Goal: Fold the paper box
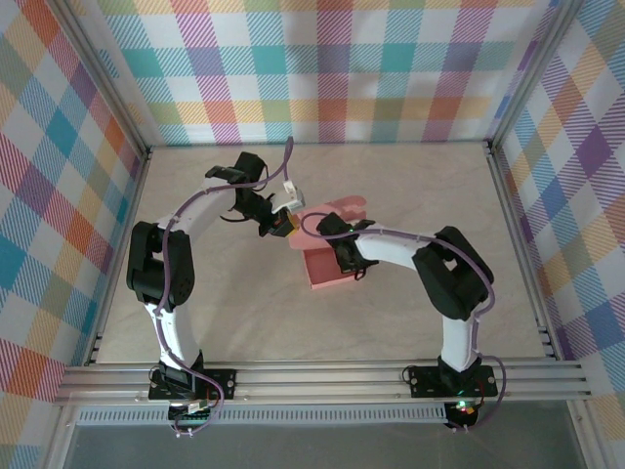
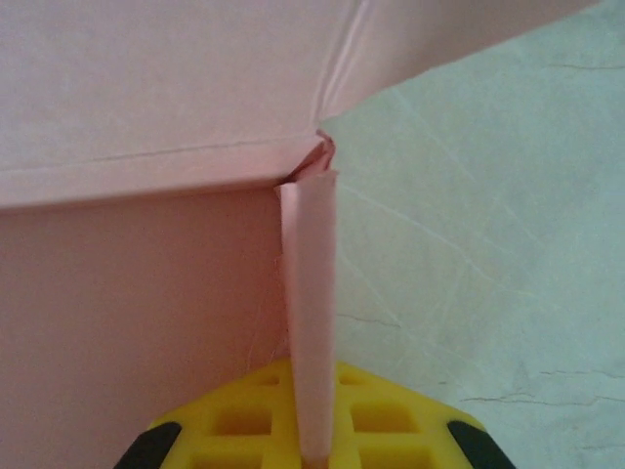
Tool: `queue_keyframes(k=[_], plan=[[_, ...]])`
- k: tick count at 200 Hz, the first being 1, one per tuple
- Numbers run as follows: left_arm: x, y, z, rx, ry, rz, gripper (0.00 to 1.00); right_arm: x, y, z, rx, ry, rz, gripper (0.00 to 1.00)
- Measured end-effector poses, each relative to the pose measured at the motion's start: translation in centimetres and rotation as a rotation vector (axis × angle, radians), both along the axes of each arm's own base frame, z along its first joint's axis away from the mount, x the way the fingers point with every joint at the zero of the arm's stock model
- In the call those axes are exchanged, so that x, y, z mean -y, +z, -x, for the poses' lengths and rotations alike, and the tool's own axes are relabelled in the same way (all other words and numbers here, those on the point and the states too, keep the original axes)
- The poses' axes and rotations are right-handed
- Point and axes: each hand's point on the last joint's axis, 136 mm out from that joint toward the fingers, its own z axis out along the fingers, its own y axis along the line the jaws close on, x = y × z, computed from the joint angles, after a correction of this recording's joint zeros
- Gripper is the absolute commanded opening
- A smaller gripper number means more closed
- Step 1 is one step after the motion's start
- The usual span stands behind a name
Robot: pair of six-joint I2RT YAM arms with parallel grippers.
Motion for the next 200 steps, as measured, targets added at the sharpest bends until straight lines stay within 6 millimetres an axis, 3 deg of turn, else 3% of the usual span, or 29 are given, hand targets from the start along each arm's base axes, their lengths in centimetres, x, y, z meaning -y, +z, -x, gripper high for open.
queue_keyframes(k=[30, 58, 94, 129, 149, 200], plan=[[0.0, -0.1, -0.3, 0.015, 0.003, -0.005, 0.00, 0.0, 0.0, 0.1, 0.028, -0.029, 0.107, 0.00], [0.0, -0.1, -0.4, 0.020, 0.003, -0.006, 0.00, 0.1, 0.1, 0.2, 0.048, -0.039, 0.101, 0.01], [0.0, 0.0, -0.3, 0.014, 0.001, -0.002, 0.00, 0.3, 0.2, 1.1, 0.041, -0.038, -0.003, 0.26], [0.0, -0.2, 0.0, -0.001, 0.000, -0.003, 0.00, 0.6, 0.8, 0.9, 0.033, -0.023, -0.073, 0.60], [0.0, -0.2, 0.2, -0.005, -0.002, -0.001, 0.00, 0.4, 1.7, 0.9, 0.044, 0.004, -0.128, 0.74], [0.0, -0.5, 0.8, -0.013, -0.026, 0.006, 0.00, -0.4, 6.6, 0.7, 0.121, 0.116, -0.322, 0.81]])
